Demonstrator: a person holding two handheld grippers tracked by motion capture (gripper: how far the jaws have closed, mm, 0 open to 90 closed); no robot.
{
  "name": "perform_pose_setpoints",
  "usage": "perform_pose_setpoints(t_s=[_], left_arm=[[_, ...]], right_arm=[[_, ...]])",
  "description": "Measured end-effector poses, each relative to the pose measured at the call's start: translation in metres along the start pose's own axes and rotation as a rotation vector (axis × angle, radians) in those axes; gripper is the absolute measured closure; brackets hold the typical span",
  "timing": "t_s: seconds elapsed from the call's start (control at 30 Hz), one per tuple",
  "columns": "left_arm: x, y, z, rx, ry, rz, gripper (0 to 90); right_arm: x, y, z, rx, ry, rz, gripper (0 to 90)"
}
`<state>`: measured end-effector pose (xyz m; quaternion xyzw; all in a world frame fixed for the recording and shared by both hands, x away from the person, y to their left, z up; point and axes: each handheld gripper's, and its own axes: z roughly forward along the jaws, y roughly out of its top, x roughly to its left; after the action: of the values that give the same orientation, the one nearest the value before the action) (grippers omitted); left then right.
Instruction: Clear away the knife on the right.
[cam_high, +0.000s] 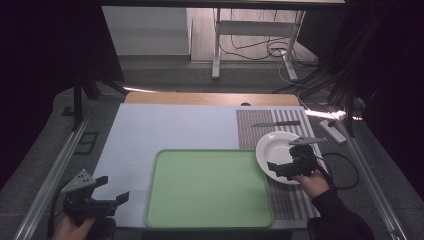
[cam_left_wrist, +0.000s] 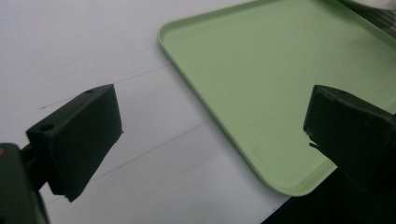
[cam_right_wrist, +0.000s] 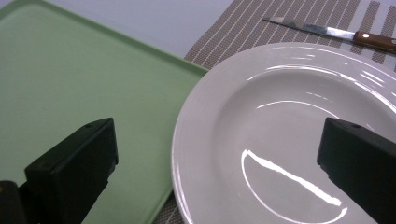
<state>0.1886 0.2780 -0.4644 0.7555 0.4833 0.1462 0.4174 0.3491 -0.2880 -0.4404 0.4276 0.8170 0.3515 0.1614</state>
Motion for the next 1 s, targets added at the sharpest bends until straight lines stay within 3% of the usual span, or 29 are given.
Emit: perform_pose_setpoints(t_s=[0.2,0.37,0.4,0.57,1.0], left_arm=[[0.0,0.0,0.0,-0.001,0.0,-0.003,3.9],[0.0,0.0,0.0,-0.002,-0.001,-0.006,3.8],[0.0,0.0,0.0,-0.002,-0.001,-0.007,3.8],[0.001,0.0,0.0,-0.002,-0.002,-0.006,3.8],[0.002,0.0,0.0,-0.004,-0.005,-0.011,3.8]], right_arm=[[-0.011,0.006,0.012,0.019,-0.026,0.005,0.0],[-0.019,0.012,0.018,0.005,-0.04,0.015,0.0],[-0.023,0.015,0.021,0.005,-0.063,0.011,0.0],[-0.036,0.022,0.029,0.022,-0.087,0.001,0.0],[-0.071,0.037,0.058,0.053,-0.126,0.058,0.0]])
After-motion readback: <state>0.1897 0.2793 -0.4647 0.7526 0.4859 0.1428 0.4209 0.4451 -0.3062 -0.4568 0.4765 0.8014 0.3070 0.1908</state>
